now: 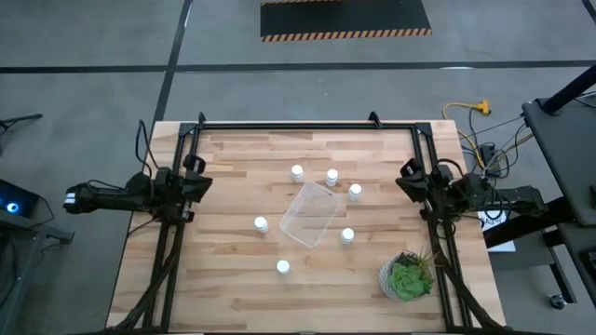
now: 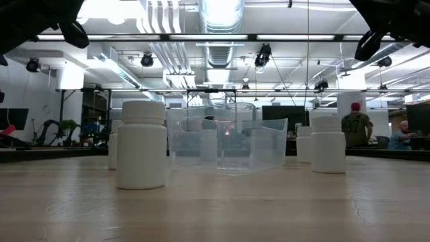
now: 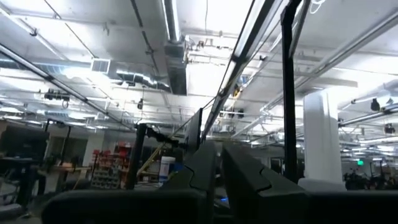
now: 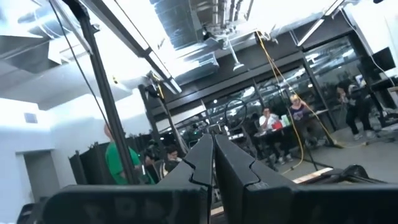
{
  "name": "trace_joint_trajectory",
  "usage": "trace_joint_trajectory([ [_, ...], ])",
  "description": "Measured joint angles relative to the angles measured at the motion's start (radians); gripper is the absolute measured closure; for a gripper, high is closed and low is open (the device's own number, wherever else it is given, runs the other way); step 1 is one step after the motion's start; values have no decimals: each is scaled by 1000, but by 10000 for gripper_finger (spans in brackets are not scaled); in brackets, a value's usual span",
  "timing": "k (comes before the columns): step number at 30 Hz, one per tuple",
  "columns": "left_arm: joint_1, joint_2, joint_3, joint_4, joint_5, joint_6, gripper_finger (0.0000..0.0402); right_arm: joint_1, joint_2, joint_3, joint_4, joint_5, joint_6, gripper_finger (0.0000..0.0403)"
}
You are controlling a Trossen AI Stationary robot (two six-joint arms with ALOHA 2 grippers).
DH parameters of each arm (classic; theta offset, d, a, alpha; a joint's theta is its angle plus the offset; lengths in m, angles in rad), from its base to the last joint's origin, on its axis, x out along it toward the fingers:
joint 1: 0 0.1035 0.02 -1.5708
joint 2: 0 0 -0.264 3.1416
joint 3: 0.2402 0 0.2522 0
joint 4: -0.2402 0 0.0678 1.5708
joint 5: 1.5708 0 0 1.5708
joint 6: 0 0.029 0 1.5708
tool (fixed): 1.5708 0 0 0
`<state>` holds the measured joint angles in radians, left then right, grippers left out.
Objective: Pick and place pill bottles into a basket
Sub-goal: Put the medicine bottle into the transparent bin
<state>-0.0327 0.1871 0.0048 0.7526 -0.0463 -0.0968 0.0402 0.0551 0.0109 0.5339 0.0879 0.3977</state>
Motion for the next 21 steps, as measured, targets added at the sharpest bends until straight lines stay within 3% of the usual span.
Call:
trace_joint_trajectory([
  [11,0,2,0,52,-16,-35,389,1,0,0,24,-9,10,394],
  [15,-1,6,0,46,-72,-157,389,0,-1,0,28,49,5,394],
  [21,-1,60,6,41,-131,-160,389,0,2,0,79,123,1,394],
])
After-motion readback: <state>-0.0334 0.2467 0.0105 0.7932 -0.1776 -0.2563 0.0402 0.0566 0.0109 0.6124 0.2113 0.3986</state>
